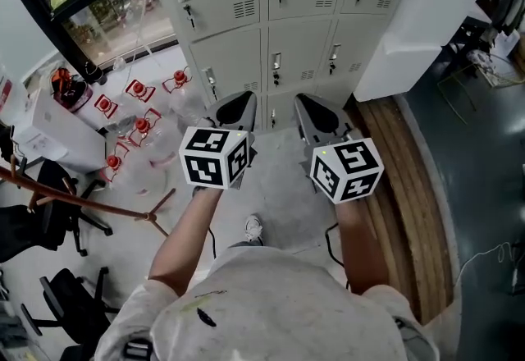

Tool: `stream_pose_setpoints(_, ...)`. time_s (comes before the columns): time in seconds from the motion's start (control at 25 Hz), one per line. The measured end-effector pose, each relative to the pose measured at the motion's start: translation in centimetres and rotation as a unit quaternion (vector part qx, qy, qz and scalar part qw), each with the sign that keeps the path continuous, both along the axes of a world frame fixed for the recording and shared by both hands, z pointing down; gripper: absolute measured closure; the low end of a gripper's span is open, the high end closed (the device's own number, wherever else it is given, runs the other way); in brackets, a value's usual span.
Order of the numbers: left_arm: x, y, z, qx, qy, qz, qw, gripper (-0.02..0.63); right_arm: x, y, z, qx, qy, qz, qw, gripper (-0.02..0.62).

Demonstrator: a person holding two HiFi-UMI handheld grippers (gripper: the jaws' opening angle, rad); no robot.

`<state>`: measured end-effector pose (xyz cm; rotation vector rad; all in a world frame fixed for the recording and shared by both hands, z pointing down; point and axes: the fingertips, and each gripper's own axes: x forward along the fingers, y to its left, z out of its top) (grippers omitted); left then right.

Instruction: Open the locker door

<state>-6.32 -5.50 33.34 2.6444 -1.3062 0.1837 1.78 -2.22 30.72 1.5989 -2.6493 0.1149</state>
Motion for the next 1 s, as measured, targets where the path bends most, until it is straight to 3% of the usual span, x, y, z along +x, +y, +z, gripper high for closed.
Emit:
stream_pose_setpoints(0.44,-4.1,-7.5,0.5,-0.012,0.016,0.022,0.9996,0.599,-4.9,-7.4,-0.7,0.002,0.028,-0.002,1.000,0.592)
stream_pose_setpoints(1.0,-5.7,-13.9,0.1,-0.004,0.021,0.031,0.9993,0.599,-5.6,-14.0,-1.8,0.016,0.022,0.025,0.999,0.592)
